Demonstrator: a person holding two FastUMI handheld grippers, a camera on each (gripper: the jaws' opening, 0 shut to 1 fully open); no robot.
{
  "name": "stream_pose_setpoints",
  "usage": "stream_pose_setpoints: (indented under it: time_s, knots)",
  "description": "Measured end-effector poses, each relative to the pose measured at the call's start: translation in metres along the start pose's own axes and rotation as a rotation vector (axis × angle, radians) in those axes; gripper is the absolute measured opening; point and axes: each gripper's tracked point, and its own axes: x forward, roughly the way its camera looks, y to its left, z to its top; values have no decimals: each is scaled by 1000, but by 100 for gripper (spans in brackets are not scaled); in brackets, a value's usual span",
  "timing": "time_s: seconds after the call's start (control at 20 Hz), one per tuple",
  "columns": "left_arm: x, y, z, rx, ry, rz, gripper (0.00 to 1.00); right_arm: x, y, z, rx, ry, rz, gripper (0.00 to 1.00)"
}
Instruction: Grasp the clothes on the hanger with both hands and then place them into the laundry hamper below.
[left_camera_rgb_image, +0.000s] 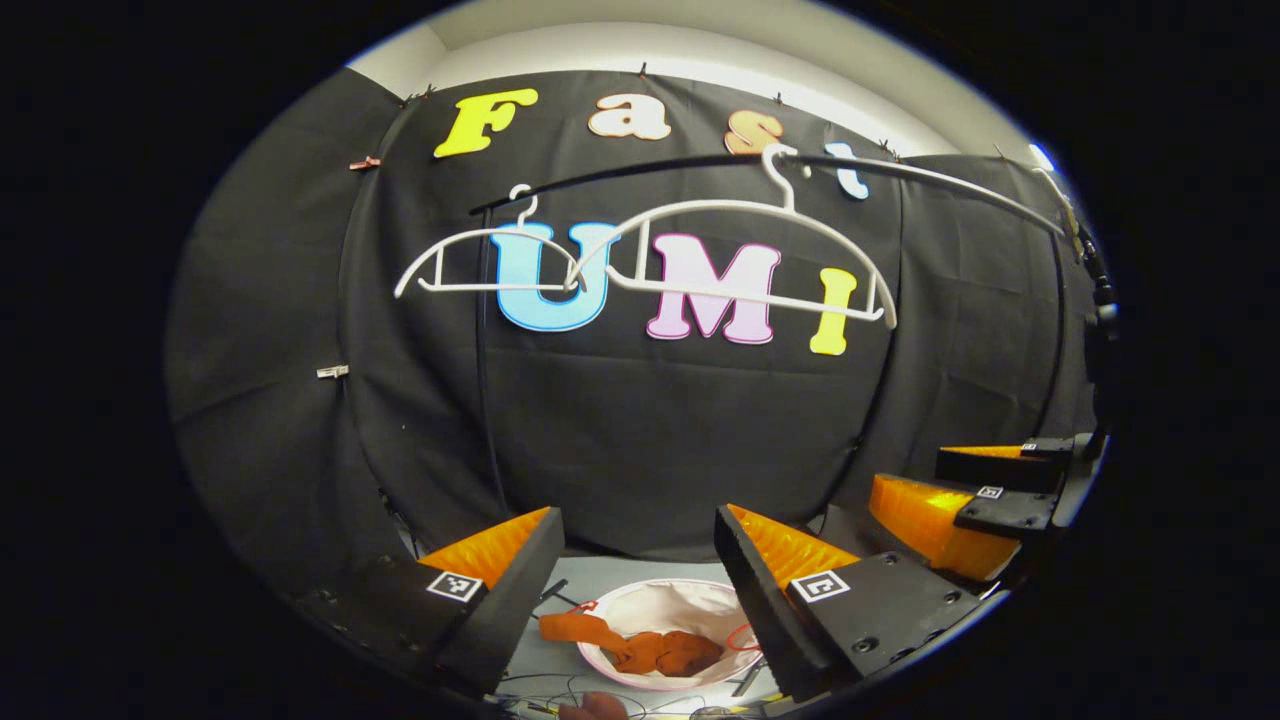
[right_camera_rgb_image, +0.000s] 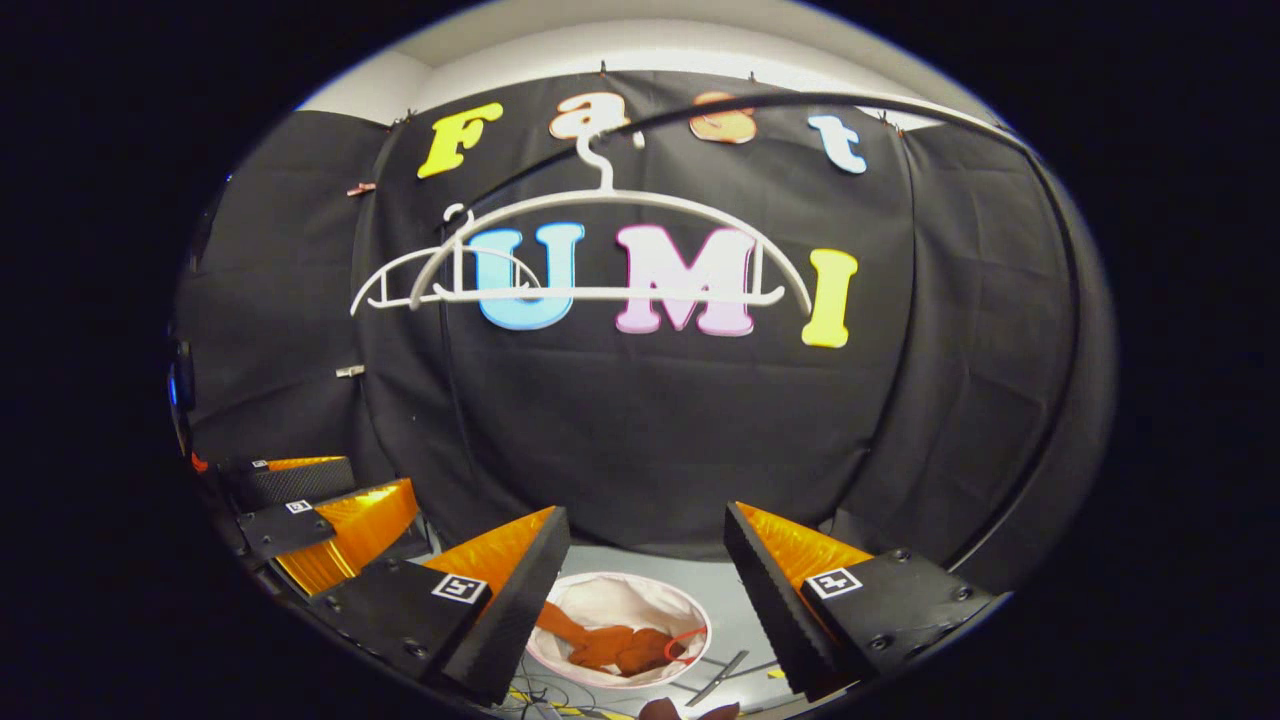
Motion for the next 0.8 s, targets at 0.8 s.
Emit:
stream_pose_setpoints:
  time_s: [0.8]
  knots:
    - [-114,-19,128,27,-292,84,92,-101,-25,139,4,-348,-26,100]
